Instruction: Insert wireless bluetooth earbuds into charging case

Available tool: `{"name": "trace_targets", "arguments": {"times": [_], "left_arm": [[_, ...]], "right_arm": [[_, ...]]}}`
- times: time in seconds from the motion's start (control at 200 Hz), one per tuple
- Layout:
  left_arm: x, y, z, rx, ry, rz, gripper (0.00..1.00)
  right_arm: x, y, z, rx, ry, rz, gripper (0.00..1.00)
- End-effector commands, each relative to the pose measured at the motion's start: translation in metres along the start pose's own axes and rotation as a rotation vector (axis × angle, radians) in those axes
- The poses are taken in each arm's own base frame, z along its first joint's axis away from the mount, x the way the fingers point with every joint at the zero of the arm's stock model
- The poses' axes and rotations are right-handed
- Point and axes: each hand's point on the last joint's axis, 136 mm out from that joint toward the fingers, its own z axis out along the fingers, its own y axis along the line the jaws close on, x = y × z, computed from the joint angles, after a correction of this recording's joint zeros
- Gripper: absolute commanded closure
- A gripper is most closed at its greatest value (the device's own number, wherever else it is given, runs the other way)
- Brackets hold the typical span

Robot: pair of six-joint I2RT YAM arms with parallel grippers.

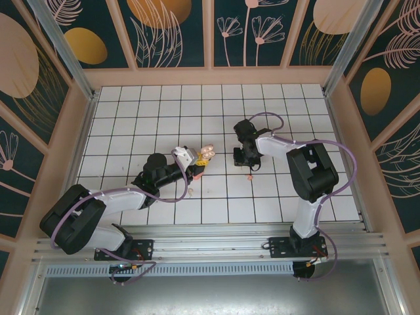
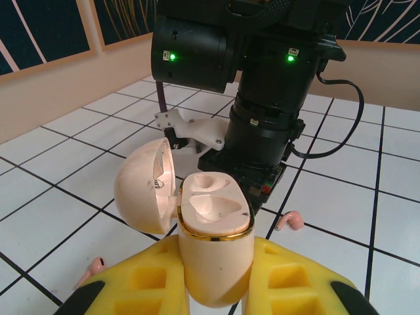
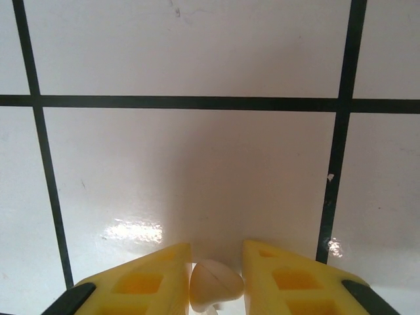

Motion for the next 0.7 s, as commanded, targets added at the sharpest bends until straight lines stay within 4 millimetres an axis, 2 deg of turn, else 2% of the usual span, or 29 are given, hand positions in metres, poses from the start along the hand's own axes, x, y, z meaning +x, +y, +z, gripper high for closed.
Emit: {"name": "trace_targets", "arguments": {"times": [0.0, 0.16, 0.355, 0.51, 0.696], "left_arm": [[-0.007, -0.001, -0.001, -0.001, -0.02, 0.016, 0.85], [-0.007, -0.001, -0.001, -0.004, -0.018, 0.014, 0.85], [-0.008, -0.001, 0.003, 0.005, -0.024, -0.003, 0.85], [-0.014, -0.001, 0.007, 0.017, -0.04, -0.014, 0.85], [-0.018, 0.003, 0.012, 0.013, -0.053, -0.039, 0.86]], "right_arm": [[0.009, 0.003, -0.009, 0.013, 0.024, 0.0, 0.74], [0.005, 0.004, -0.02, -0.006, -0.03, 0.013, 0.76], [-0.005, 0.017, -0.042, -0.097, -0.142, 0.02, 0.77], [-0.02, 0.031, -0.07, -0.201, -0.293, 0.028, 0.77], [-0.036, 0.042, -0.119, -0.309, -0.506, -0.005, 0.78]]}}
